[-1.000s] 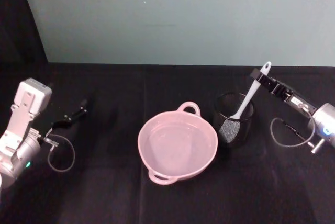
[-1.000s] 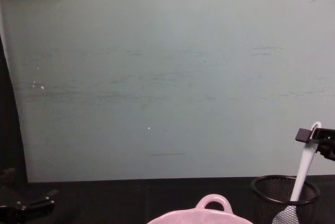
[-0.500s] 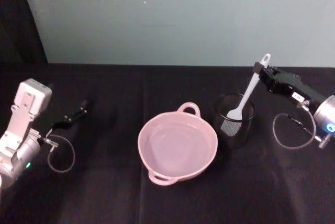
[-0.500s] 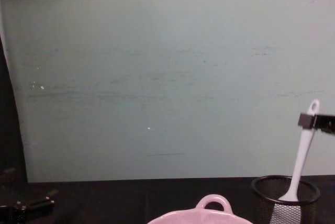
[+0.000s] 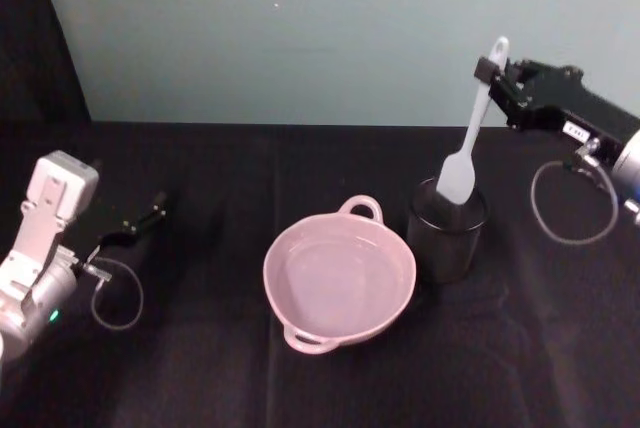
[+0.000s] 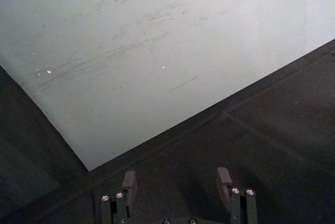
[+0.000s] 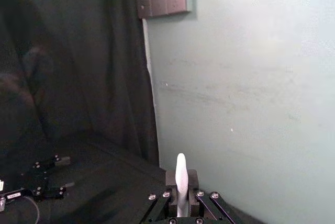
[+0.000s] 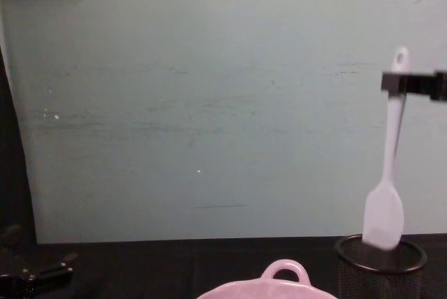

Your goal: Use the one hand to pick up the spoon and stir the clear water in the bowl.

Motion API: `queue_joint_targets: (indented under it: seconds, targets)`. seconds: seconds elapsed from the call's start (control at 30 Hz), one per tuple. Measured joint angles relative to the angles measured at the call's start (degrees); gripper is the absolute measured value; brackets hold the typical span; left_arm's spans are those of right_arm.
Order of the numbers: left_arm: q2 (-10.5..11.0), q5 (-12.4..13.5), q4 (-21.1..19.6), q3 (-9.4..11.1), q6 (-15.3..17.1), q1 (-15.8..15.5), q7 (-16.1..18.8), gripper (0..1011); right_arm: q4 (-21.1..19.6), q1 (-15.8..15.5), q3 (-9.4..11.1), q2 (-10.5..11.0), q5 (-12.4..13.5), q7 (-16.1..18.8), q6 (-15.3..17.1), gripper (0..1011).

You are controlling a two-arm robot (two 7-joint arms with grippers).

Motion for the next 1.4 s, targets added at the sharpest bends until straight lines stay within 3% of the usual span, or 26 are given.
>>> queue_joint_targets:
  seconds: [0.27,1.27,1.4]
  targets:
    - [0.0,0.0,0.0,0.0,0.0,0.0,0.0,1005,-3.7,0.7,0.9,1.1,-1.9,0.3,2.1,118]
    - [0.0,0.0,0.0,0.0,0.0,0.0,0.0,1005,-3.3,0.7,0.8,1.0,-1.7,0.4,2.0,118]
    - [0.0,0.0,0.0,0.0,0.0,0.0,0.0,1005,-4.3,0.9,-0.2,0.5,-3.0,1.0,2.3,118]
